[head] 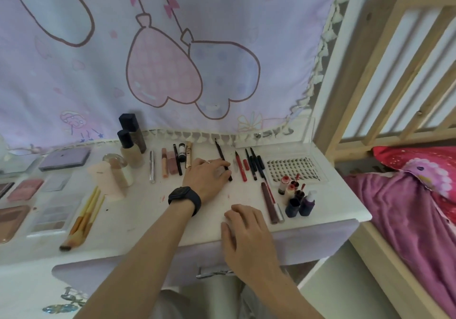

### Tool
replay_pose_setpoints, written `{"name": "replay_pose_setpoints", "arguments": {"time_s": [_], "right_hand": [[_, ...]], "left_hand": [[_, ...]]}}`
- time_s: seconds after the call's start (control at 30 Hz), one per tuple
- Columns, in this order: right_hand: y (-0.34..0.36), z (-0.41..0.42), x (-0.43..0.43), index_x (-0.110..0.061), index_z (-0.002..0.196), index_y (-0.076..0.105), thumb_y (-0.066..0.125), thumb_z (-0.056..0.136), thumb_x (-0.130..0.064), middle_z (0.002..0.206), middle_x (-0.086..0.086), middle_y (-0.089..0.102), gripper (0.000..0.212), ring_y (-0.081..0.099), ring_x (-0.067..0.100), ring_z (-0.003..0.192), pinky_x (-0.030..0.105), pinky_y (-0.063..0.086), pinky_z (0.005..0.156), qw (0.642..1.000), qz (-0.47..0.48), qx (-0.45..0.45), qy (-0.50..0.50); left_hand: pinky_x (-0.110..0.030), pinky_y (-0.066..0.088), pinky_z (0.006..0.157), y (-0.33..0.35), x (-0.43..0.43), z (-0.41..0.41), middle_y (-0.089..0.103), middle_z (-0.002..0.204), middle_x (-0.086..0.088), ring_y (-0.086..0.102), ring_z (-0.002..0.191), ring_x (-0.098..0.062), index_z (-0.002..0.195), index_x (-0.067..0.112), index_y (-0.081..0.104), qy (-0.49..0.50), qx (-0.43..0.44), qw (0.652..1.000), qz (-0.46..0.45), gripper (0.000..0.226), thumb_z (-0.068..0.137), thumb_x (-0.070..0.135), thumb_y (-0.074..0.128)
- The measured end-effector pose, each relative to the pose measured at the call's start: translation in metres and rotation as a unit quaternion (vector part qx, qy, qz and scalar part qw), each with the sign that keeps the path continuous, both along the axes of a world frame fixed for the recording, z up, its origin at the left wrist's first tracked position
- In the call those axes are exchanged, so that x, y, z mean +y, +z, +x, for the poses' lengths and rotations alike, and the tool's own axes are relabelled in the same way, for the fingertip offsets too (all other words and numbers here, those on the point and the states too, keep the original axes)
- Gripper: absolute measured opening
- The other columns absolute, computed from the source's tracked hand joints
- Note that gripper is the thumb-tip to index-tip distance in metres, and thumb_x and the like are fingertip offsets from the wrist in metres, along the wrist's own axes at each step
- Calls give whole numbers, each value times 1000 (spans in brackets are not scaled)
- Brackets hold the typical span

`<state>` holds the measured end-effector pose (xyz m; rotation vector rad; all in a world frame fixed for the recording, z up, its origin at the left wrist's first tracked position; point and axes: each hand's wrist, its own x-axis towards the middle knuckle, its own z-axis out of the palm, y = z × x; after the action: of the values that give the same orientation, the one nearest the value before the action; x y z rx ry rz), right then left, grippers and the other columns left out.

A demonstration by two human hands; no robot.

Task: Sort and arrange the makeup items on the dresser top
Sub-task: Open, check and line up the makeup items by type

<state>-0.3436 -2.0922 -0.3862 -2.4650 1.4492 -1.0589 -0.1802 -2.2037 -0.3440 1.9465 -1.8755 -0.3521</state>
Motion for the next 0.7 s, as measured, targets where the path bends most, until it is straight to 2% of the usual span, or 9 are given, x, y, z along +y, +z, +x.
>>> {"name": "replay_pose_setpoints", "arguments": {"time_s": [0.07,0.13,0.27,0.4,0.7], "right_hand": [[-7,0,-1,-8,108,70,61,96,-23,116,7,66,21,60,23,110,32,52,95,999,-37,-13,4],[-11,1,-2,-8,108,69,58,98,-25,115,7,66,22,59,23,109,31,52,96,998,-53,-20,1],[-14,1,-4,-8,109,69,57,98,-25,115,7,67,23,59,22,110,31,51,97,997,-74,-21,0],[-16,0,-5,-7,108,70,59,97,-23,113,8,68,22,61,23,109,32,52,97,997,-80,-18,-1],[-15,-3,-4,-6,107,71,60,96,-22,111,9,69,22,63,23,107,31,53,95,995,-95,-14,0]], "left_hand": [[-40,43,98,2,-1,-1,64,91,16,38,127,-20,129,44,55,-2,11,1000,1,35,96,54,46],[-39,44,97,4,-3,-3,54,79,19,38,127,-18,130,42,55,2,16,1000,2,37,96,54,47],[-36,44,95,7,-4,-11,63,95,10,39,127,-19,131,40,57,8,22,1000,4,38,96,53,49],[-40,47,97,10,-5,-19,66,113,2,40,129,-20,134,37,56,10,14,1000,18,41,96,50,48],[-38,46,101,19,-2,-11,63,131,0,54,121,-21,133,28,57,12,52,998,22,36,100,38,49]]}}
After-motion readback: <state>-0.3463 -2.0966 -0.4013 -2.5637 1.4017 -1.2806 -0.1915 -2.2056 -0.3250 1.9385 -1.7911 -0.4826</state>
